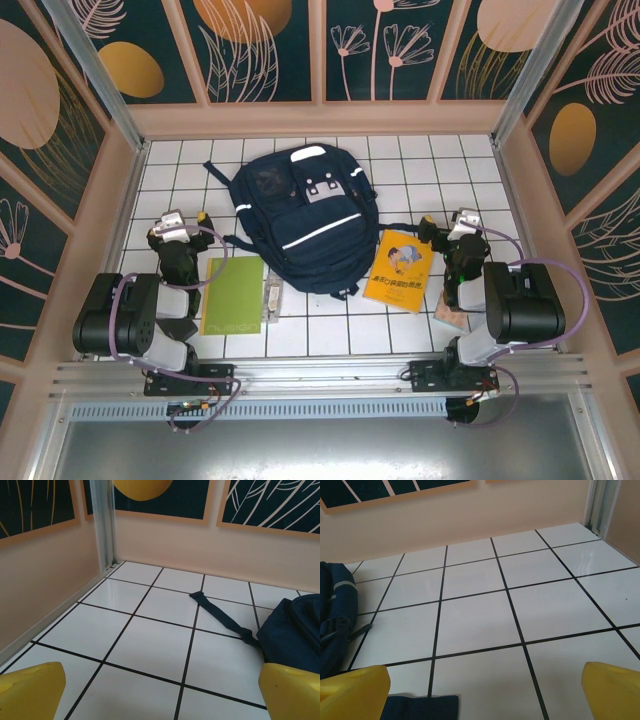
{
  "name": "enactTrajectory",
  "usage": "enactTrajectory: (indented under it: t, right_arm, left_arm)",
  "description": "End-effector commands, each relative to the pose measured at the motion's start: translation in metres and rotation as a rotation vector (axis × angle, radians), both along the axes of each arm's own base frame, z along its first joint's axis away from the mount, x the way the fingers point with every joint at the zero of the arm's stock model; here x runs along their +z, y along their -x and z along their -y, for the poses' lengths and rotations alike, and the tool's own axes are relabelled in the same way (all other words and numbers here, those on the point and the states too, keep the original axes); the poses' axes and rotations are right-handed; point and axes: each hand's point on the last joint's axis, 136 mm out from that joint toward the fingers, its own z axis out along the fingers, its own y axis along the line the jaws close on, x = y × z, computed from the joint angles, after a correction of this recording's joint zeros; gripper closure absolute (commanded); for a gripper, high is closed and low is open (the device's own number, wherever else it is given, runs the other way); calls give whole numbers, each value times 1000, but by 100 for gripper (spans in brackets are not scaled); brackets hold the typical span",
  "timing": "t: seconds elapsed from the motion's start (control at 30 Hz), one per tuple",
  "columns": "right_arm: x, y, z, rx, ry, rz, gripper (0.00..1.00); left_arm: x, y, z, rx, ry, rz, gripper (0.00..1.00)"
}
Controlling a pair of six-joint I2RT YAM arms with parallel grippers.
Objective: Pack books, pencil case, and school supplies into a backpack
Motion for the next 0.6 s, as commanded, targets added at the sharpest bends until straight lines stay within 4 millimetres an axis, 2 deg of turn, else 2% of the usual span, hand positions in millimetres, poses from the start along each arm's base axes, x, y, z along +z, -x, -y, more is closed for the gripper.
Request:
enactTrajectory:
  t: [0.0,0.13,0.23,0.33,0.47,0.57]
  right_arm:
    - [15,-7,2,2,19,57,1]
    - [25,-17,5,-25,24,22,1]
    - [34,-25,10,-73,28,-15,1]
    - [44,-28,10,-121,32,-40,1]
    - [58,-33,-3,-163,-67,-119,1]
    - [52,-36,-29,-128,-180,-258,1]
  left_arm:
    - [9,-4,0,8,-12,30,1]
    - [15,-7,0,3,-17,10,1]
    - [36,-16,-1,11,-13,-25,1]
    - [54,-17,-9,77,78,-1,1]
    - [48,-21,-10,136,299,-87,1]
    - [31,-22,10,86,514,-168,1]
